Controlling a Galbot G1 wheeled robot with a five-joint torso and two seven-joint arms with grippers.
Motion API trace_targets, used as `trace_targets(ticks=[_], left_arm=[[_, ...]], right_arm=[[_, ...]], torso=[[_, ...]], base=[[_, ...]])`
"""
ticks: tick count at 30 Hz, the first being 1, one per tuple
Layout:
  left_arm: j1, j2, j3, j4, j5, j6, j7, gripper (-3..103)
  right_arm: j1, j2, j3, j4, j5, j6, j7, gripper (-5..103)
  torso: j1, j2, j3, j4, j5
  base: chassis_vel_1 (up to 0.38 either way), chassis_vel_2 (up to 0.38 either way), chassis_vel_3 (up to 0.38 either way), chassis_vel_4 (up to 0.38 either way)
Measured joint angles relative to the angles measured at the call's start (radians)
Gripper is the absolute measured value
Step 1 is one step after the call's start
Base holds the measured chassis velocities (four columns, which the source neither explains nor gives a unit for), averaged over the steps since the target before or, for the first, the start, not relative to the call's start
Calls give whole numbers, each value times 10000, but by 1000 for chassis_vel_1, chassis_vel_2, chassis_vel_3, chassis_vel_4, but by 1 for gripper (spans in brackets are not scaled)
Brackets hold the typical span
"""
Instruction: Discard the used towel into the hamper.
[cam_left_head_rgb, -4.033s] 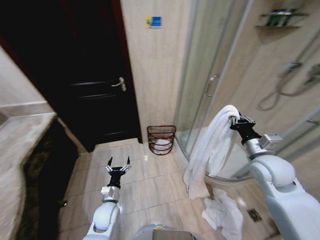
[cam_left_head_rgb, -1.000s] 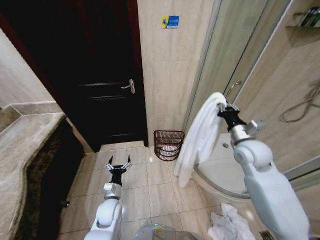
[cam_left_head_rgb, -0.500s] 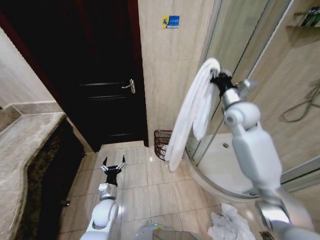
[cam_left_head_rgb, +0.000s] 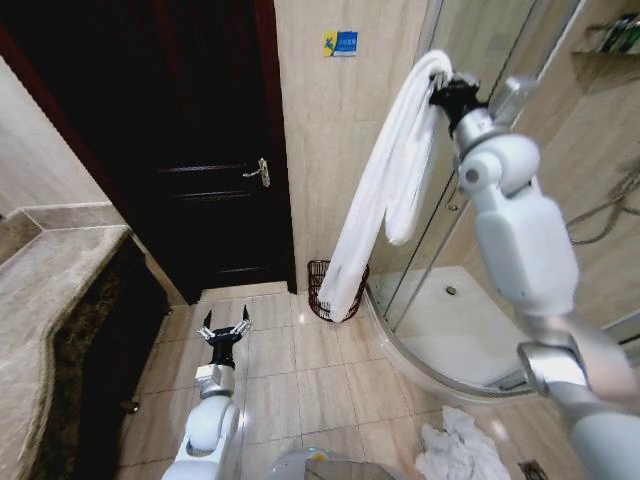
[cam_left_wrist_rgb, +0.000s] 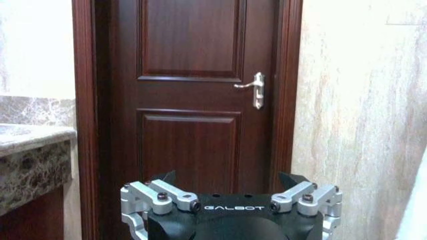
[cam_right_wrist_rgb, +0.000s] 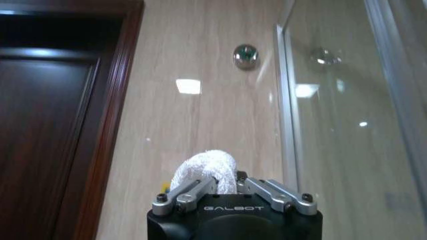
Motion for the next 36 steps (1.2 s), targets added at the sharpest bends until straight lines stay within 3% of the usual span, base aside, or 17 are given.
trace_targets(ticks=[2, 11, 20, 36], left_arm=[[-18, 12, -44, -37, -37, 2, -9, 100], [20, 3, -113, -110, -146, -63, -24, 100], [-78, 34, -82, -165, -155, 9, -25, 100], [-6, -78, -111, -191, -136, 4, -50, 100]], right_arm=[[940, 288, -213, -982, -152, 113, -215, 7], [2522, 937, -826, -2855, -240, 209, -509, 7], [3026, 1521, -932, -3790, -373, 504, -686, 7], [3184, 1534, -1179, -3878, -401, 644, -871, 7]], torso=[[-1, 0, -1, 0, -2], [-1, 0, 0, -1, 3], [-1, 0, 0, 0, 3], [-3, 0, -2, 0, 2]], base=[[0, 0, 0, 0], [0, 0, 0, 0], [0, 0, 0, 0], [-7, 7, 7, -10]])
